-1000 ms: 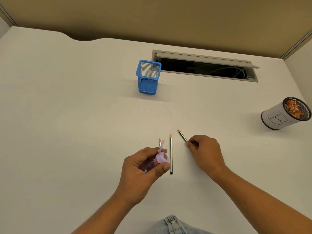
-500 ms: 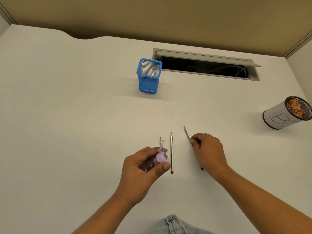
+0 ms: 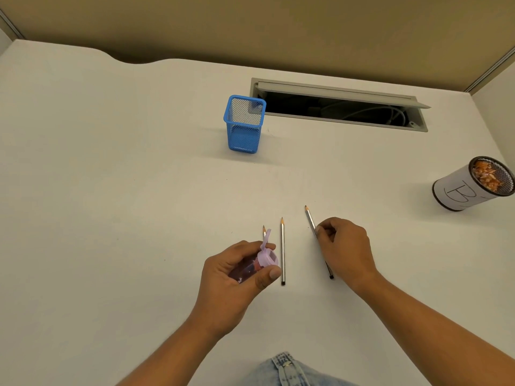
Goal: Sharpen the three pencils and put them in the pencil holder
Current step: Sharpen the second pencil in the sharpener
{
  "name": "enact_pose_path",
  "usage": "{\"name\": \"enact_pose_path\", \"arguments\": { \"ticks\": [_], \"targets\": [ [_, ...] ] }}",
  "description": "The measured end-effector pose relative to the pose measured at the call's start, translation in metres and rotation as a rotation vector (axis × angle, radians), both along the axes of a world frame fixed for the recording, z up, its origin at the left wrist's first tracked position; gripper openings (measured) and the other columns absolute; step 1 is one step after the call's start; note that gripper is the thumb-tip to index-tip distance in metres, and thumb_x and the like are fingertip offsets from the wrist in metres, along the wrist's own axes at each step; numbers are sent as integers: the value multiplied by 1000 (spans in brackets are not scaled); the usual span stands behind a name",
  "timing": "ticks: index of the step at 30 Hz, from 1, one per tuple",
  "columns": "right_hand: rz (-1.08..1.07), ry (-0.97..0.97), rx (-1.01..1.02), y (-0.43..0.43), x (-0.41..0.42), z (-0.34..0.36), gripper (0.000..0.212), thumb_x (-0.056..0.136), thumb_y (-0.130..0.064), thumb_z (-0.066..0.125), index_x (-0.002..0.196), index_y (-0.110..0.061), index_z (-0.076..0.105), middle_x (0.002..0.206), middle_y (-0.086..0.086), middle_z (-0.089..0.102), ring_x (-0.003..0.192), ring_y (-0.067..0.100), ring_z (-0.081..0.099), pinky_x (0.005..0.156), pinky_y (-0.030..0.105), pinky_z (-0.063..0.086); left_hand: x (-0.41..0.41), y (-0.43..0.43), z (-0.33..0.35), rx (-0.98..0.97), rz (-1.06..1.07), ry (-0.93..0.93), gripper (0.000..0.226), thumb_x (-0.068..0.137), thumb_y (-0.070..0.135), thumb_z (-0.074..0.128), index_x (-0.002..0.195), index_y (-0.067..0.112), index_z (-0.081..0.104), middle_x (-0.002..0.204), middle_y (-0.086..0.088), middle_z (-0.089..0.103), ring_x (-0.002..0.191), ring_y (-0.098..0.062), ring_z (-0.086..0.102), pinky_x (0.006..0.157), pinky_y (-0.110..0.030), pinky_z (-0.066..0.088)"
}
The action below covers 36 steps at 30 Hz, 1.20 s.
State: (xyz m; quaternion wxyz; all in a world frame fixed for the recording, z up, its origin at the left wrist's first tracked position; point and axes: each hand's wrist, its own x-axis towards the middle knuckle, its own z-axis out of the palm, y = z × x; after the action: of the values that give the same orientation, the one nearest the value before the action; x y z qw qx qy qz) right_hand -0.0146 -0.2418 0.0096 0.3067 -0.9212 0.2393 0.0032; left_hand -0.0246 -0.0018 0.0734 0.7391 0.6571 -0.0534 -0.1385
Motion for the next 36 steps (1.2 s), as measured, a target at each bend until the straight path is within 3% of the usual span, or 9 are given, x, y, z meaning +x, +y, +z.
{"name": "enact_pose_path", "arguments": {
  "ticks": [4, 7, 11, 15, 21, 28, 32, 36],
  "targets": [
    [-25, -13, 23, 1, -1, 0, 9, 86, -35, 67, 85, -26, 68, 74, -11, 67, 69, 6, 64, 62, 24, 51, -1, -1, 0, -3, 3, -6, 33, 64, 57, 81, 93, 43, 76, 92, 9, 77, 86, -11, 71, 74, -14, 54],
    [-35, -55, -2, 4, -2, 4, 8, 86, -36, 67, 83, -29, 64, 74, -12, 64, 66, 4, 61, 52, 17, 42, -1, 0, -1, -7, 3, -4, 35, 63, 58, 81, 94, 43, 76, 93, 9, 77, 87, -12, 71, 75, -14, 54],
    [19, -109, -2, 20, -9, 9, 11, 85, -31, 67, 76, -32, 60, 68, -13, 61, 61, 1, 57, 53, 15, 37, -2, 1, -1, 11, 0, -12, 30, 65, 49, 81, 94, 44, 75, 92, 10, 76, 86, -16, 70, 73, -14, 54],
    [108, -40, 31, 43, -16, 9, 14, 82, -34, 69, 76, -34, 57, 62, -15, 62, 58, -2, 59, 53, 10, 37, -4, 1, 3, 0, -4, -20, 28, 66, 44, 82, 93, 39, 76, 89, 9, 76, 81, -8, 70, 73, -14, 53],
    [142, 71, 66, 60, -20, 3, 20, 77, -38, 74, 81, -31, 56, 63, -13, 61, 61, 4, 60, 56, 19, 47, -13, 5, 8, 8, 1, -35, 23, 73, 29, 84, 93, 36, 76, 90, 10, 77, 79, -4, 70, 73, -13, 53],
    [133, 102, 40, 63, -19, 4, 16, 79, -26, 71, 91, -25, 60, 67, -11, 63, 68, 13, 65, 64, 30, 55, -31, 13, 11, 17, 12, -23, 25, 69, 41, 80, 93, 37, 77, 92, 9, 77, 82, -6, 71, 74, -13, 53],
    [105, 113, 83, 64, -20, 18, 23, 77, -24, 69, 100, -21, 66, 69, -9, 67, 69, 12, 67, 68, 28, 56, -37, 17, 15, -5, 35, -37, 32, 66, 53, 81, 93, 35, 77, 87, 9, 77, 81, -7, 70, 73, -13, 53],
    [64, 48, 195, 60, -27, 49, 13, 73, -17, 69, 82, -26, 71, 60, -9, 68, 53, 7, 63, 61, 29, 58, -41, 23, 20, -21, 55, -59, 36, 65, 60, 80, 94, 39, 76, 91, 11, 78, 88, -12, 72, 74, -15, 54]
  ]
}}
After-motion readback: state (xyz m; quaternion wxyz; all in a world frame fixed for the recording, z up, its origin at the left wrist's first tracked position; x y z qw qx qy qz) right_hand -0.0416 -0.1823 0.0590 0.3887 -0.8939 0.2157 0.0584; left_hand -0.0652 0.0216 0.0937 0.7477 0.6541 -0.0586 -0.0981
